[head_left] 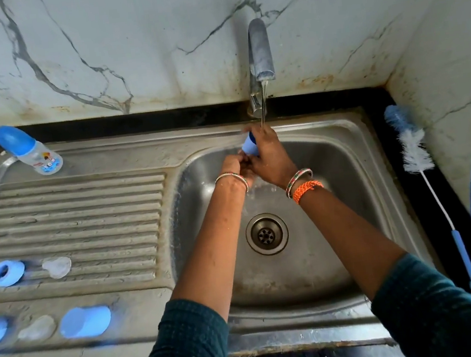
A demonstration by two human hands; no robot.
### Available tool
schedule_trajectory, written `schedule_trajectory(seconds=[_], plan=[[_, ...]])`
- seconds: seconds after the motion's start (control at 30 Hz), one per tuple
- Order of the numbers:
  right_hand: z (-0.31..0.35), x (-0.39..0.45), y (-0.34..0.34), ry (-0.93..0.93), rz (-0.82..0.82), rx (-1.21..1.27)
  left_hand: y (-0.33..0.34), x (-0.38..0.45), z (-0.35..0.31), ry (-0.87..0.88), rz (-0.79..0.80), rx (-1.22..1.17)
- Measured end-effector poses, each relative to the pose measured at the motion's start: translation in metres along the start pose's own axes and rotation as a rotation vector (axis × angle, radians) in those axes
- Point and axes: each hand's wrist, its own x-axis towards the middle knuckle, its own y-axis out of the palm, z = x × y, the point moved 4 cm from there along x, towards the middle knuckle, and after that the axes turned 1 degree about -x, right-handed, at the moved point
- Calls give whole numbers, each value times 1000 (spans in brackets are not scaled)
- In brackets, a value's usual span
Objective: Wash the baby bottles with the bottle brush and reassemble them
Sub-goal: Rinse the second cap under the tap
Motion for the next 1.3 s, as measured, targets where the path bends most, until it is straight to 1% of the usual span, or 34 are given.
schedule_trajectory(seconds=[0.1, 0.2, 0.27, 0.4, 0.47, 0.57, 0.6, 0.63, 0.7, 0.73, 0.77, 0.8, 0.87, 0.9, 1.0, 1.03, 1.1, 1.13, 1.17, 1.23, 1.27, 1.3], plan=[[5, -1, -6, 132, -33, 193, -6, 2, 2, 1, -5, 39], [4, -2, -15, 203, -139, 232, -2, -2, 4, -39, 40, 14], [2, -3, -21, 251, -188, 254, -2, -2, 2, -53, 65, 99], [3, -8, -26, 250, -256, 222, -7, 3, -2, -46, 52, 347], [8, -9, -27, 220, -295, 197, -9, 4, -3, -30, 24, 360], [13, -11, -29, 131, -427, 196, -21, 10, -7, -28, -37, 316], [8, -13, -23, 131, -436, 202, -27, 14, -8, -27, -69, 328], [0, -16, -14, 149, -397, 194, -31, 16, -9, -21, -100, 357], [-17, -26, 12, 263, -175, 154, -38, 16, -11, -5, -155, 452], [-23, -32, 21, 326, -88, 140, -42, 18, -11, -1, -174, 497], [-26, -35, 25, 364, -70, 146, -45, 20, -13, 1, -185, 526], [-23, -34, 23, 380, -113, 171, -47, 24, -14, 9, -193, 542], [-16, -26, 15, 330, -257, 231, -50, 30, -19, 25, -214, 550], [-16, -20, 15, 298, -274, 237, -50, 33, -20, 33, -216, 546], [-19, -17, 25, 299, -86, 177, -45, 35, -18, 22, -186, 550], [-22, -17, 25, 301, -93, 178, -43, 34, -16, 9, -163, 542], [-20, -12, 16, 288, -227, 200, -40, 35, -16, 5, -136, 530], [-17, -9, 12, 275, -263, 198, -38, 37, -16, 11, -147, 530], [-16, -7, 11, 260, -250, 193, -38, 37, -15, 9, -164, 525], [-18, -6, 16, 302, -147, 199, -36, 35, -11, -13, -167, 505], [-18, -7, 16, 321, -150, 215, -34, 35, -9, -25, -149, 492], [-17, -7, 14, 305, -211, 246, -33, 36, -7, -33, -129, 473]])
